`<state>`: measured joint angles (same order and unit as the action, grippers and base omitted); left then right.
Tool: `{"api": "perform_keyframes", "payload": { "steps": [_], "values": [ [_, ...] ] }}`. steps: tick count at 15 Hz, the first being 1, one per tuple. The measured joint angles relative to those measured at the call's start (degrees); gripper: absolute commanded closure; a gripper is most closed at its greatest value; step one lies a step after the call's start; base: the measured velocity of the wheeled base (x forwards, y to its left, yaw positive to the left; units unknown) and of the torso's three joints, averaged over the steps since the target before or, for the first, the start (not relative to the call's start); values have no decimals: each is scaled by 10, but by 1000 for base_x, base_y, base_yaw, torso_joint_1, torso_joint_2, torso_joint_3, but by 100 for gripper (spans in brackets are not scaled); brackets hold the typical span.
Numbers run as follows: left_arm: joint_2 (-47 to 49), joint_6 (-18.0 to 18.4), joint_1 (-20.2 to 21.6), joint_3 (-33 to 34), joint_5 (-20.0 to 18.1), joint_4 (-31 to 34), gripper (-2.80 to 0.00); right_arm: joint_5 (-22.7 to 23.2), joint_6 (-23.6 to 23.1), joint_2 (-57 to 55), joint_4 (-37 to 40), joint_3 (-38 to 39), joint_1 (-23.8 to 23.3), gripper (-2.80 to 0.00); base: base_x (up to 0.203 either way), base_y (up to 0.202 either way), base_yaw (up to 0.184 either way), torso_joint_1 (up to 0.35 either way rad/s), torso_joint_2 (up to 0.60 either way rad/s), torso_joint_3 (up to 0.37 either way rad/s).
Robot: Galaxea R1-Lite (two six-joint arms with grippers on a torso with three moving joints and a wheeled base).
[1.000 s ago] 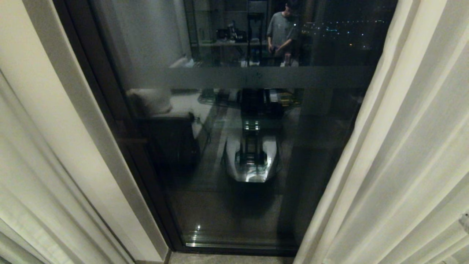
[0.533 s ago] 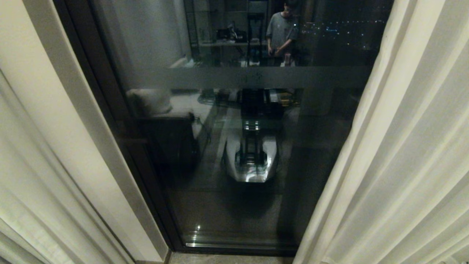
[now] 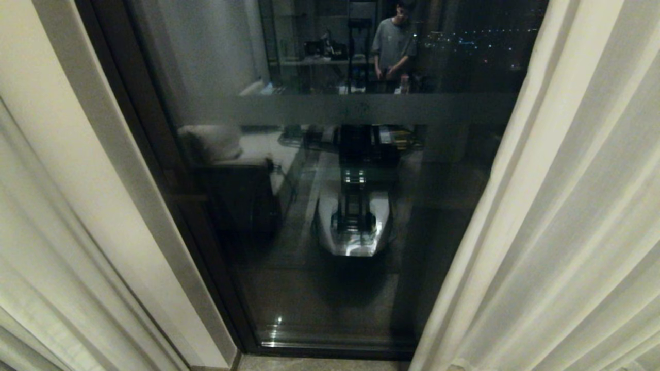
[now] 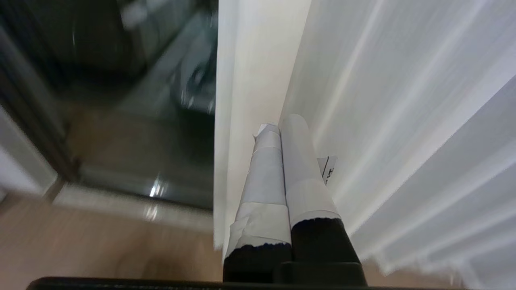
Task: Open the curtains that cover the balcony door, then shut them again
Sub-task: Close the inner curtains on both sides
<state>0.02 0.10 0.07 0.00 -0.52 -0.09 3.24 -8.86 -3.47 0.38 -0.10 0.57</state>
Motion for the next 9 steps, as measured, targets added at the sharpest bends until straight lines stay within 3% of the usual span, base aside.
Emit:
{"api": "perform_keyframes", "payload": {
  "steps": [9],
  "values": [
    [0, 0, 0, 0, 0, 0, 0, 0, 17, 35, 0, 0, -2, 0, 0, 0, 0, 0, 0, 0]
  ]
}}
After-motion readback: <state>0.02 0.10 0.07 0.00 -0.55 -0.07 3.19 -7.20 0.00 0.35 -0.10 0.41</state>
